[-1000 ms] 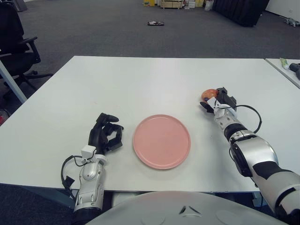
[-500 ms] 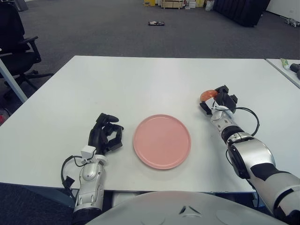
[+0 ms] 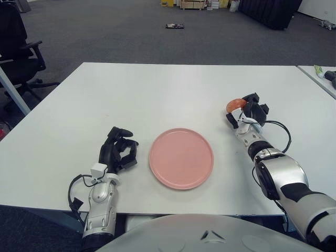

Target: Put the apple into the plate.

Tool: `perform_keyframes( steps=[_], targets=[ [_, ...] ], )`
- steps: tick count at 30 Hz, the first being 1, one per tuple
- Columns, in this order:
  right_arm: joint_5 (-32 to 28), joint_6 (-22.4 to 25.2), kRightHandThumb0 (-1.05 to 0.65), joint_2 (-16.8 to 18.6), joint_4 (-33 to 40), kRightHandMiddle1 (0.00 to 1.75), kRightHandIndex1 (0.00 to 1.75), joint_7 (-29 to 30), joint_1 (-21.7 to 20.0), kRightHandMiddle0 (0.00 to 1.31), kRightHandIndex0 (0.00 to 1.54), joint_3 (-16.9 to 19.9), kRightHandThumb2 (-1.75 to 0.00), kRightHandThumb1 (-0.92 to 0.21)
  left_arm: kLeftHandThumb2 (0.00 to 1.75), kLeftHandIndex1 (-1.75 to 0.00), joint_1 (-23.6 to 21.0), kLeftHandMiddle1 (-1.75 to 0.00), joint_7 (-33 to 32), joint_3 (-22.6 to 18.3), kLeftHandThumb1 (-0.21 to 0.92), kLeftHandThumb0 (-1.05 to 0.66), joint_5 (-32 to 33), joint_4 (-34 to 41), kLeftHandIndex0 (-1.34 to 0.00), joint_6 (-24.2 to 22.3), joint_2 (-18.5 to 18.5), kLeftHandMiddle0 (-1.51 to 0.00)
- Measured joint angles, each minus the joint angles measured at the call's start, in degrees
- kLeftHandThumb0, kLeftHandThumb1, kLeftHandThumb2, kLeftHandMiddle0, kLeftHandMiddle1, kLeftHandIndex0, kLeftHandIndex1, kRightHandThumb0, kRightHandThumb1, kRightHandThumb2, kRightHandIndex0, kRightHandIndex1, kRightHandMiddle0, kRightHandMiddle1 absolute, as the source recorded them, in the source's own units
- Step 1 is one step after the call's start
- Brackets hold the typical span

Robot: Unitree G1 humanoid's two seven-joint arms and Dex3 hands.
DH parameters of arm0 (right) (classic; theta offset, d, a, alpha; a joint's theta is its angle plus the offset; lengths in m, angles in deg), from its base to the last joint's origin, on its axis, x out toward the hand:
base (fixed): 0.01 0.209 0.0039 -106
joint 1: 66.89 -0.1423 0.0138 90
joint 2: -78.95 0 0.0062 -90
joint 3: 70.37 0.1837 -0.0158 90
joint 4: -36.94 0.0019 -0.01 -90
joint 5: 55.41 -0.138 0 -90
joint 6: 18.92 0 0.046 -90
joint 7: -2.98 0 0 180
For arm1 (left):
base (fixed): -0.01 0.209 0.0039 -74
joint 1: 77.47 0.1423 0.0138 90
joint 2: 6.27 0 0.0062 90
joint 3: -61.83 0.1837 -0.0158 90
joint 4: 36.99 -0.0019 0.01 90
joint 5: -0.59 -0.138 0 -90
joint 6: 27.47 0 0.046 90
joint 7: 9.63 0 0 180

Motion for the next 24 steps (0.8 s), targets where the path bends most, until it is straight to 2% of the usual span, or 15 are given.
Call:
perform_keyframes(
  steps=[13,24],
  targets=[
    [-1.06,-2.98,0.0,0.57,0.89,1.75,1.64,1.41,0.34,0.56,0.85,1.51,-1.58,-0.06,1.14,-1.75,-0.01,-1.5,-0.02,-0.01,0.41,-0.01,-0.05,0.02,-0.42,-0.05,-0.02,-0.6],
    [-3.21,-8.18,0.0,0.64,3.7,1.75,1.66,1.95,1.3,0.56,0.84,3.48,-1.59,-0.07,1.14,-1.75,-0.07,-1.5,-0.09,-0.03,0.41,-0.01,-0.21,-0.09,-0.42,0.04,0.02,-0.6]
  ],
)
